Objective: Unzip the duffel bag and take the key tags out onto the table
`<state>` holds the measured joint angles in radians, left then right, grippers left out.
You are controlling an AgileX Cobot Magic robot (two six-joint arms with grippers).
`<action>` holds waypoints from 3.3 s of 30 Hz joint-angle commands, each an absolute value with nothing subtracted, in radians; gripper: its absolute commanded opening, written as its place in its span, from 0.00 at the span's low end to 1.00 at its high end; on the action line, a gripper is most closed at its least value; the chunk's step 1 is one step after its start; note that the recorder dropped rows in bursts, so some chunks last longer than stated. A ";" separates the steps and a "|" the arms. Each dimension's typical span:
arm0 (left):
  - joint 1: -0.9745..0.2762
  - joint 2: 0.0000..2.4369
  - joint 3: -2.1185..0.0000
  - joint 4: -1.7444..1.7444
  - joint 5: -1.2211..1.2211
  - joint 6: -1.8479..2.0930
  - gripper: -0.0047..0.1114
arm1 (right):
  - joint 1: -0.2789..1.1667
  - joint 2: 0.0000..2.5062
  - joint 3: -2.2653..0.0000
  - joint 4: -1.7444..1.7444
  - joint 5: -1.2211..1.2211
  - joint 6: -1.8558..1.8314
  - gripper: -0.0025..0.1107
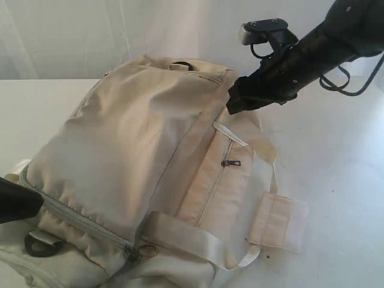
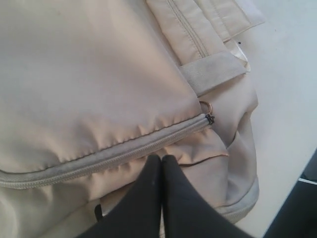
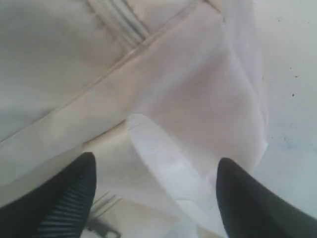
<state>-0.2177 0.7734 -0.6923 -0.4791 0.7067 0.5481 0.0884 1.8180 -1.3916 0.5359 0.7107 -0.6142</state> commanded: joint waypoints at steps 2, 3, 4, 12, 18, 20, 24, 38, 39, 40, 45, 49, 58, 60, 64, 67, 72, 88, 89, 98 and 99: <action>-0.223 0.781 -0.687 -0.500 0.705 0.556 0.04 | 0.089 1.915 -1.412 0.515 0.690 -0.626 0.61; -0.223 0.780 -0.687 -0.500 0.703 0.556 0.04 | 0.089 1.927 -1.412 0.524 0.724 -0.626 0.60; -0.223 0.780 -0.687 -0.500 0.702 0.556 0.04 | 0.089 1.931 -1.412 0.524 0.735 -0.626 0.58; -0.223 0.780 -0.687 -0.500 0.700 0.559 0.04 | 0.089 1.933 -1.412 0.488 0.893 -0.621 0.02; -0.223 0.780 -0.681 -0.500 0.693 0.558 0.04 | 0.089 1.924 -1.412 0.399 0.997 -0.534 0.02; -0.223 0.780 -0.667 -0.500 0.679 0.558 0.04 | 0.087 1.904 -1.410 0.332 1.006 -0.466 0.02; -0.223 0.780 -0.657 -0.500 0.673 0.558 0.04 | 0.087 1.849 -1.406 0.180 1.033 -0.356 0.02; -0.223 0.780 -0.657 -0.500 0.666 0.558 0.04 | 0.087 1.635 -1.313 0.040 1.123 -0.257 0.02; -0.223 0.780 -0.657 -0.500 0.661 0.558 0.04 | 0.087 1.623 -1.298 0.032 1.123 -0.253 0.02; -0.223 0.780 -0.657 -0.500 0.656 0.558 0.04 | 0.087 1.611 -1.281 0.022 1.123 -0.245 0.02; -0.223 0.780 -0.657 -0.496 0.652 0.558 0.04 | 0.087 1.543 -1.202 0.000 1.132 -0.220 0.02; -0.223 0.780 -0.649 -0.477 0.617 0.558 0.04 | 0.087 1.454 -1.135 0.000 1.142 -0.220 0.02; -0.223 0.780 -0.649 -0.459 0.591 0.558 0.04 | 0.087 1.211 -0.960 0.087 1.145 -0.198 0.02; -0.223 0.780 -0.649 -0.459 0.566 0.558 0.04 | 0.087 1.171 -0.916 0.167 1.138 -0.231 0.02; -0.223 0.780 -0.649 -0.465 0.547 0.523 0.04 | 0.087 1.125 -0.858 0.284 1.091 -0.326 0.02; -0.223 0.780 -0.668 -0.465 0.619 0.399 0.04 | 0.087 1.127 -0.843 0.286 1.033 -0.337 0.02; -0.223 0.780 -0.766 -0.465 0.843 0.319 0.06 | 0.087 1.127 -0.842 0.286 0.916 -0.337 0.02; -0.223 0.780 -0.720 -0.397 1.010 0.102 0.60 | 0.087 1.127 -0.863 0.289 0.788 -0.339 0.55; -0.223 0.780 -0.704 -0.379 0.998 0.084 0.60 | 0.087 1.127 -0.863 0.291 0.770 -0.339 0.57; -0.223 0.789 -0.546 -0.344 0.802 -0.026 0.60 | 0.087 1.127 -0.873 0.298 0.723 -0.339 0.57; -0.223 0.792 -0.533 -0.344 0.785 -0.026 0.60 | 0.087 1.127 -0.873 0.298 0.710 -0.339 0.57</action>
